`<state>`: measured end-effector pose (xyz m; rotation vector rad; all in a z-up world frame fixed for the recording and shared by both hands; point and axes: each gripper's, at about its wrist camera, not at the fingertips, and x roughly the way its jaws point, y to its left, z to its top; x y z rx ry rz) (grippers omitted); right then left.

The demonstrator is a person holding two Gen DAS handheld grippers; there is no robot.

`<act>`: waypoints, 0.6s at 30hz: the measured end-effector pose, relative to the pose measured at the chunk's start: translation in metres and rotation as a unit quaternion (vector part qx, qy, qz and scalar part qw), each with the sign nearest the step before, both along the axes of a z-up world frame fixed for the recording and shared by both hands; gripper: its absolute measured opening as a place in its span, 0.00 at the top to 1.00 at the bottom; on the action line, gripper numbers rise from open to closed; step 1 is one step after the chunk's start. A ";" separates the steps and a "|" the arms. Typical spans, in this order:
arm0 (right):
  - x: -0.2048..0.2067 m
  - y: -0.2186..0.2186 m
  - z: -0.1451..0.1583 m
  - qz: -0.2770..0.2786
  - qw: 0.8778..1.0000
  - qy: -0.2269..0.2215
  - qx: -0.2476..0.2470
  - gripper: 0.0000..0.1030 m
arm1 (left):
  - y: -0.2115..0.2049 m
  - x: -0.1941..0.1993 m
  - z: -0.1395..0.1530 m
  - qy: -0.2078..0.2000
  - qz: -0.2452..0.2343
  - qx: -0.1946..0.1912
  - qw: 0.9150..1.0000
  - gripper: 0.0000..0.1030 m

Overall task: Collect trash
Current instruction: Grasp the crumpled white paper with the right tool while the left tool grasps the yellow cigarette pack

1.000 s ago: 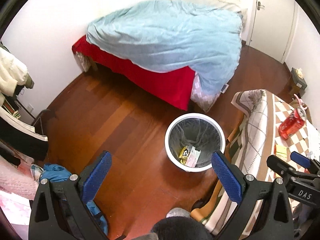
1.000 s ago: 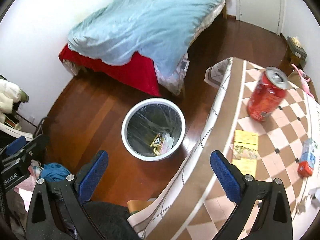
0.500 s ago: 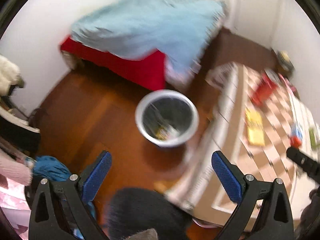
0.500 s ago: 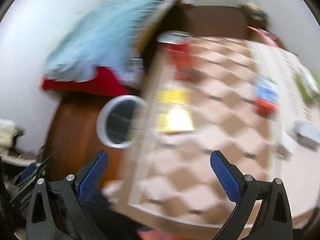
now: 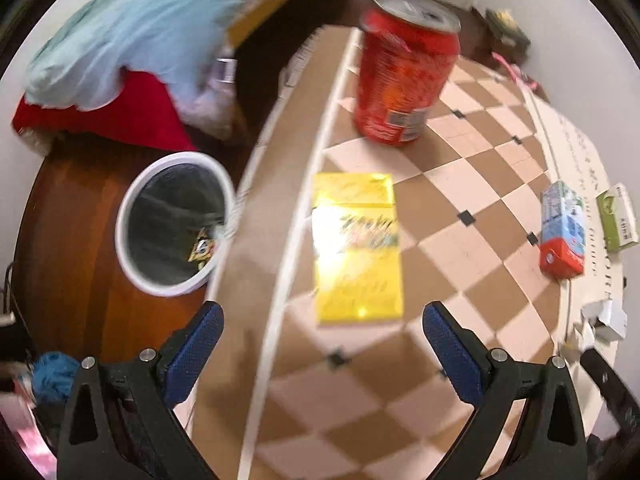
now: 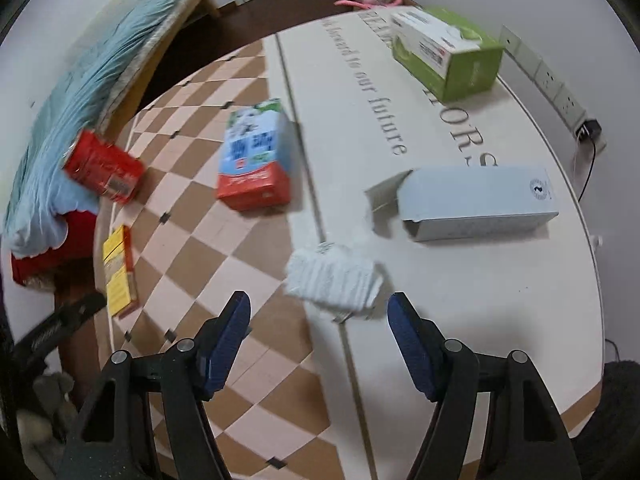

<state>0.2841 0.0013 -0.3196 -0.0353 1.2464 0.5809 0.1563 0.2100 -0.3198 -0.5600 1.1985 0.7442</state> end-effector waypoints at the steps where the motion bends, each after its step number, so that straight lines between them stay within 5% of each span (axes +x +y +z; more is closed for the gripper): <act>1: 0.003 0.001 -0.004 0.000 1.000 0.004 -0.002 0.29 | 0.004 0.010 -0.008 0.011 -0.005 -0.006 1.000 0.02; 4: 0.010 0.005 -0.013 0.002 1.000 0.010 -0.002 0.32 | 0.012 0.024 -0.023 0.023 -0.007 -0.018 1.000 0.04; 6: 0.013 0.008 -0.018 0.006 1.000 0.008 0.001 0.46 | 0.011 0.025 -0.027 0.021 -0.002 -0.016 1.000 0.36; 8: 0.011 0.010 -0.017 0.010 1.000 -0.003 0.002 0.47 | 0.007 0.024 -0.026 0.009 -0.002 -0.007 1.000 0.49; 18: -0.036 0.014 -0.013 0.106 0.994 0.011 0.007 0.47 | -0.063 -0.030 -0.016 -0.001 -0.055 -0.024 0.998 0.49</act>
